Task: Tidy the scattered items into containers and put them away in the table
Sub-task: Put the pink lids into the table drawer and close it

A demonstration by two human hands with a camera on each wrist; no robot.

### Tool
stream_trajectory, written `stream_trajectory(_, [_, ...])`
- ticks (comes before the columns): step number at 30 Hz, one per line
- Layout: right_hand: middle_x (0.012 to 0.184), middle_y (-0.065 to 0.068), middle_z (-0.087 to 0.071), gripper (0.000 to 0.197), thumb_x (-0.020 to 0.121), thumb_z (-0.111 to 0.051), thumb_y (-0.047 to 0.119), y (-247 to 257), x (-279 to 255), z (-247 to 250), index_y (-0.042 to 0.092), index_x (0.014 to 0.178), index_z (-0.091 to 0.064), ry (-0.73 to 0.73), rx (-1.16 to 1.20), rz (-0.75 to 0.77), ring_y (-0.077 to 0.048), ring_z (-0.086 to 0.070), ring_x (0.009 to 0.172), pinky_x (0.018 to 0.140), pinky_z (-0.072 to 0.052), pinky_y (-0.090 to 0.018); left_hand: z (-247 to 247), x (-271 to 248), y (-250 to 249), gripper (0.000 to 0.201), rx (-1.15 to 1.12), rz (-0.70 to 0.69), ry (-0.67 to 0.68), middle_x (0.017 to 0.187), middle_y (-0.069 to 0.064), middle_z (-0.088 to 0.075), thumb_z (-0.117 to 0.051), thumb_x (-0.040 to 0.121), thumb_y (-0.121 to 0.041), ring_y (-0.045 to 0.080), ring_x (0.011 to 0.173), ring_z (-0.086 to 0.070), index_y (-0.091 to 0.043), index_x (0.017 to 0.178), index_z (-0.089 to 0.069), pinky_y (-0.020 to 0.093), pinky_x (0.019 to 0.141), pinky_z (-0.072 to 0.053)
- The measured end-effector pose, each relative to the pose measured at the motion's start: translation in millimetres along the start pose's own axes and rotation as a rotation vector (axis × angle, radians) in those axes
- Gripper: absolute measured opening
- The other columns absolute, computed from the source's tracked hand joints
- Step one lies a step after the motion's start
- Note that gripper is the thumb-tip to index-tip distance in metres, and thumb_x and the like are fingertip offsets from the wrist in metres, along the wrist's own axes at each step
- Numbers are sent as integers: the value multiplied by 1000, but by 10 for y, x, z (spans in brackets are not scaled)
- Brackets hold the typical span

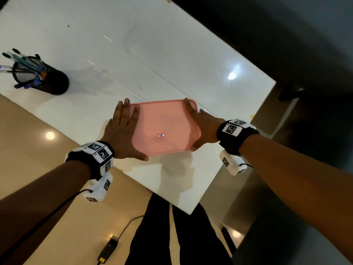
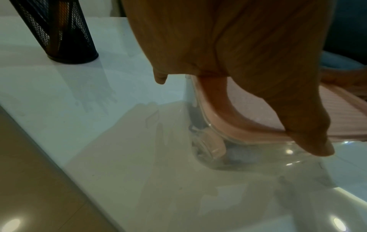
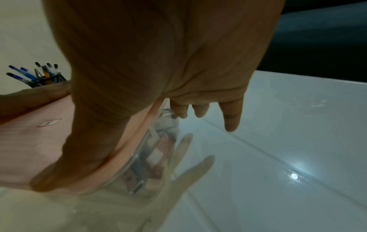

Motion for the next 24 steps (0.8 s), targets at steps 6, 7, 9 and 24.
stream_trajectory(6, [160,6,-20,150,55,-92,41,-51,-81,-57,47,140,32,-119,156,27,-31,-43,132,100,-44,-47,29,-36,-69,163,5,27,-33,151,8,41,-68,33,-87,27,140,36,-23,143,35,63,113,-6])
stream_trajectory(7, [159,8,-23,146,58,-90,39,-63,-108,-119,48,141,31,-157,218,16,-30,-45,131,101,-44,-45,19,-50,-95,164,-16,41,-61,153,9,37,-73,34,-82,28,142,32,-22,146,29,62,113,-5])
stream_trajectory(9, [157,5,-29,134,69,-85,40,-84,-167,-293,50,142,28,-236,363,-3,-30,-46,131,105,-41,-43,-47,-121,-145,164,-139,103,-154,157,14,26,-81,33,-74,31,146,20,-18,150,19,59,115,-8])
stream_trajectory(24, [160,14,-14,64,101,-27,50,185,-191,-991,63,134,26,-585,640,8,-33,-55,120,87,-51,-53,-489,-263,-149,120,-869,160,-267,159,-13,13,-68,76,-45,8,145,-4,-35,143,31,36,118,-15])
Point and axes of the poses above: each hand's wrist, its own x-axis towards the middle knuckle, its own z-axis out of the back of the hand, y = z × x, the point moved 1 cm from there along x, towards the middle knuckle
